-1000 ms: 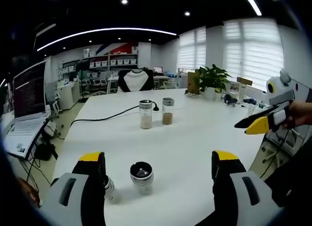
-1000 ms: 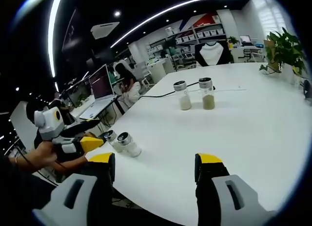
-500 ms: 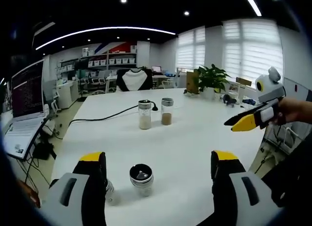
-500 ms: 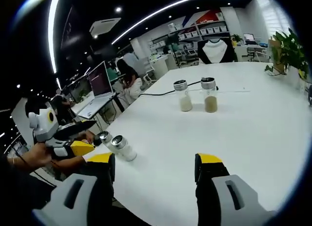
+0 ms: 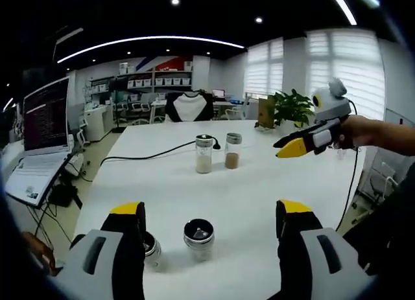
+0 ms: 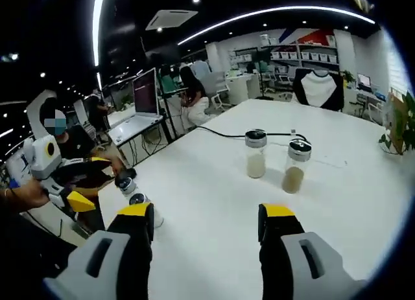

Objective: Rotate the seasoning bottle until the label or dispensing opening points toward the visible target arrow and the bottle remains upright within the marked orientation range

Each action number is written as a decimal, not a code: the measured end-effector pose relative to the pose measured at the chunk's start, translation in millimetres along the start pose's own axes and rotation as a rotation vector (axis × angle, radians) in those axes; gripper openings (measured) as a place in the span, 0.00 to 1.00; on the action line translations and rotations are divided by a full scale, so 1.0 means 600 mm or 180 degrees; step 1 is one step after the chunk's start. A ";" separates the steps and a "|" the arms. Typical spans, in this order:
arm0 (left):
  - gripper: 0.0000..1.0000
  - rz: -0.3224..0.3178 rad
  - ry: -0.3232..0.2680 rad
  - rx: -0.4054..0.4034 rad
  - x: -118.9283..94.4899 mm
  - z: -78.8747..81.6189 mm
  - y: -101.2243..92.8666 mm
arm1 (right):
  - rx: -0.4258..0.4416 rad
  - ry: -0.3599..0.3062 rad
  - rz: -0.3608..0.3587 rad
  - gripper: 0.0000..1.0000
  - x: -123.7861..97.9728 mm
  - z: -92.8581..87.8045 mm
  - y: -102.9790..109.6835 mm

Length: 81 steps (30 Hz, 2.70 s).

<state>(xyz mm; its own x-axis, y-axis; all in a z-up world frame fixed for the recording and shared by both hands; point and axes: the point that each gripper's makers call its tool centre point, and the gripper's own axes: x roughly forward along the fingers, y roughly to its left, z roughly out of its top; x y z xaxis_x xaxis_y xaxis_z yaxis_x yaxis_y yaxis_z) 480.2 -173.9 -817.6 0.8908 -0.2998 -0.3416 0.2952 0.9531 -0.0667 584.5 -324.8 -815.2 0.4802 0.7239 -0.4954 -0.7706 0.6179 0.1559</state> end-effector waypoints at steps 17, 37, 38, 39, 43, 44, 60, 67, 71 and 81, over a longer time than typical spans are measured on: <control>0.88 0.0064 0.0083 -0.0038 0.003 0.000 -0.001 | -0.0427 -0.0071 -0.0085 0.58 0.151 0.101 -0.134; 0.87 0.0190 0.0140 -0.0110 -0.002 0.003 -0.004 | -0.0495 0.0194 -0.0186 0.43 0.327 0.091 -0.221; 0.87 0.0189 0.0143 -0.0116 -0.002 0.002 -0.004 | -0.0497 0.0193 -0.0184 0.40 0.328 0.091 -0.222; 0.87 0.0180 0.0148 -0.0132 0.000 0.001 -0.005 | -0.0528 0.0184 -0.0187 0.39 0.331 0.092 -0.223; 0.87 0.0153 0.0165 -0.0139 0.004 0.001 -0.007 | -0.0490 0.0179 -0.0171 0.37 0.332 0.091 -0.223; 0.87 0.0144 0.0174 -0.0143 0.005 0.000 -0.007 | -0.0495 0.0175 -0.0167 0.36 0.332 0.091 -0.222; 0.86 -0.0039 0.0149 -0.0140 0.014 0.001 -0.016 | -0.0767 0.0451 0.0059 0.36 0.275 0.055 -0.166; 0.86 -0.0121 0.0132 -0.0119 0.006 -0.003 -0.021 | -0.0815 0.0500 0.0123 0.36 0.246 0.029 -0.135; 0.85 -0.0169 0.0135 -0.0134 0.000 -0.009 -0.023 | -0.0809 0.0515 0.0120 0.36 0.225 0.009 -0.118; 0.85 -0.0304 0.0118 -0.0114 -0.021 -0.020 -0.041 | -0.0804 0.0501 0.0115 0.36 0.168 -0.033 -0.060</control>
<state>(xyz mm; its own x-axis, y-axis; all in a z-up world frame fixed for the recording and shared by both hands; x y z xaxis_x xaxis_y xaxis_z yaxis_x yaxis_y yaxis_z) 457.4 -193.1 -822.6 0.8456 -0.3881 -0.3666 0.3648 0.9214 -0.1339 652.7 -280.1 -887.7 0.3950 0.6753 -0.6228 -0.8753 0.4825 -0.0319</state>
